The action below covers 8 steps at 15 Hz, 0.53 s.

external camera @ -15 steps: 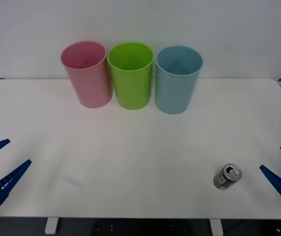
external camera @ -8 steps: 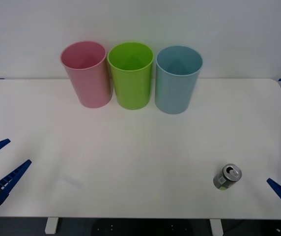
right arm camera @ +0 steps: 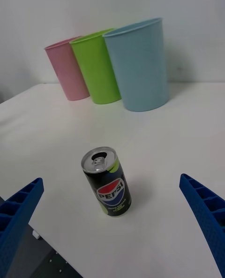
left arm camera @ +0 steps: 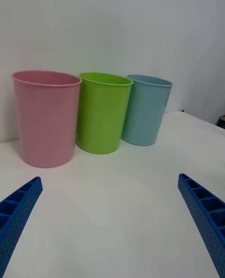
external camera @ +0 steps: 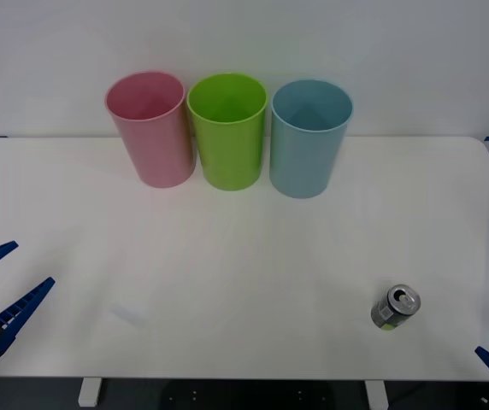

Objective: Grasp the object on the table and drop it into the matching bin: aluminum can to the light blue bin, PET bottle to the pink bin.

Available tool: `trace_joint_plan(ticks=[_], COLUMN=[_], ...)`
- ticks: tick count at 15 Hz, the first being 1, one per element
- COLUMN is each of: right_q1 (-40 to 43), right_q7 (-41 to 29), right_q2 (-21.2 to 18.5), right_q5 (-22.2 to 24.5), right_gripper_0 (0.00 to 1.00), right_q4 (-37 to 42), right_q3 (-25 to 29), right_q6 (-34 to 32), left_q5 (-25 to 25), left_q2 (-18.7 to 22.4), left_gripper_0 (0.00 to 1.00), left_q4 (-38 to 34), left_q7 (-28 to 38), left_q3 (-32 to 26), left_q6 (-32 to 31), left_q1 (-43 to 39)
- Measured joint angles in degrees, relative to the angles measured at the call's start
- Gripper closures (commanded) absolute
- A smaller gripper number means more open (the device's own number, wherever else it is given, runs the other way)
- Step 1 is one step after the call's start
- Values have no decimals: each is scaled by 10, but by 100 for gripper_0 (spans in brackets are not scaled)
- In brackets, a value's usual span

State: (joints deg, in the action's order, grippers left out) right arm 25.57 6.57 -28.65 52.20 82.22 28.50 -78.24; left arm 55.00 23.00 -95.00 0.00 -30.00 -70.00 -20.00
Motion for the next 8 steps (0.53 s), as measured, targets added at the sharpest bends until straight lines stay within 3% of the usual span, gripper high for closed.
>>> trace_joint_plan(ticks=[8], right_q1=[-5], right_q7=[49], right_q2=[0], right_q5=[30], right_gripper_0=[0], right_q4=[-28], right_q3=[-31], right_q6=[25], left_q5=[0], left_q2=[0], left_gripper_0=[0], left_q4=[0], left_q7=[0], left_q3=[0], left_q6=[0], left_q1=[0])
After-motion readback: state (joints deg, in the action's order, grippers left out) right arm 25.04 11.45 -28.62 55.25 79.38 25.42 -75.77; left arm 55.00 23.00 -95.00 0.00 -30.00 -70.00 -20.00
